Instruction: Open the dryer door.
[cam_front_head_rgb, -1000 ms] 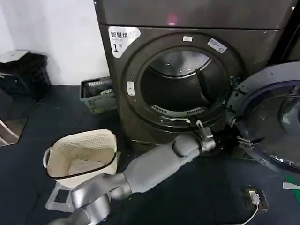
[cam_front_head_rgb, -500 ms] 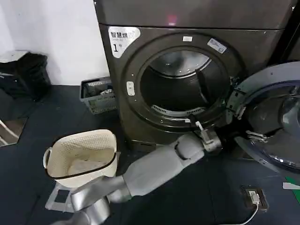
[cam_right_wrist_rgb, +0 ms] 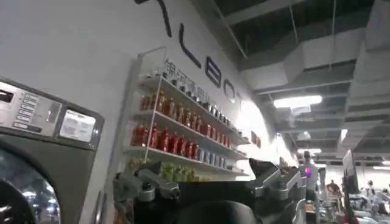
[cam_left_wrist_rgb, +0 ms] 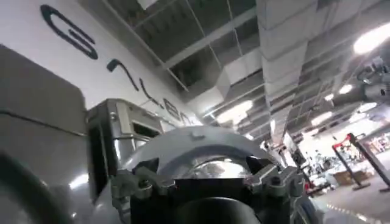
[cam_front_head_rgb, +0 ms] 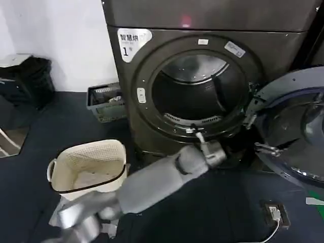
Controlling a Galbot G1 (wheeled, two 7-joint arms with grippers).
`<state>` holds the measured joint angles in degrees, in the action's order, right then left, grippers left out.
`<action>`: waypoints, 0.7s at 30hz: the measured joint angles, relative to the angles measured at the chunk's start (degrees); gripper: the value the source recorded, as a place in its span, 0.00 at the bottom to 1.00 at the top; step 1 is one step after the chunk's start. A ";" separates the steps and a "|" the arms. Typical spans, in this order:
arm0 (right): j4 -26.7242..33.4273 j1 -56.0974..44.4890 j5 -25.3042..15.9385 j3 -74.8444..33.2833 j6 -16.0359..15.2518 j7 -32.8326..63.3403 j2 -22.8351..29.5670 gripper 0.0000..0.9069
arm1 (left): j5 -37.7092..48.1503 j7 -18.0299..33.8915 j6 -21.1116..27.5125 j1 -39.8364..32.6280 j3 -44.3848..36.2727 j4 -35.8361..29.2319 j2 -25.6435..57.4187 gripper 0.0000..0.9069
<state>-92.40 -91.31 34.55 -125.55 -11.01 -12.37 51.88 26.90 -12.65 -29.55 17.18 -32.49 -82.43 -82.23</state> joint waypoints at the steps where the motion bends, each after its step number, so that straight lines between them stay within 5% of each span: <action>1: -0.02 0.02 0.00 -0.03 0.00 0.00 -0.09 1.00 | 0.42 -0.20 0.00 -0.05 -0.02 -0.77 1.08 1.00; 7: 0.02 0.20 -0.13 -0.04 -0.01 -0.05 -0.47 1.00 | 3.43 -1.77 1.26 -0.85 0.05 -6.19 9.04 1.00; 21: -0.42 1.01 -1.55 -1.04 1.38 -0.45 -0.93 1.00 | 2.84 -8.72 16.05 -1.89 1.24 -17.12 36.01 1.00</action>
<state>-92.82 -90.30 33.00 -126.59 -9.63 -12.82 50.95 29.74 -21.37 -13.50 15.29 -31.25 -99.55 -46.22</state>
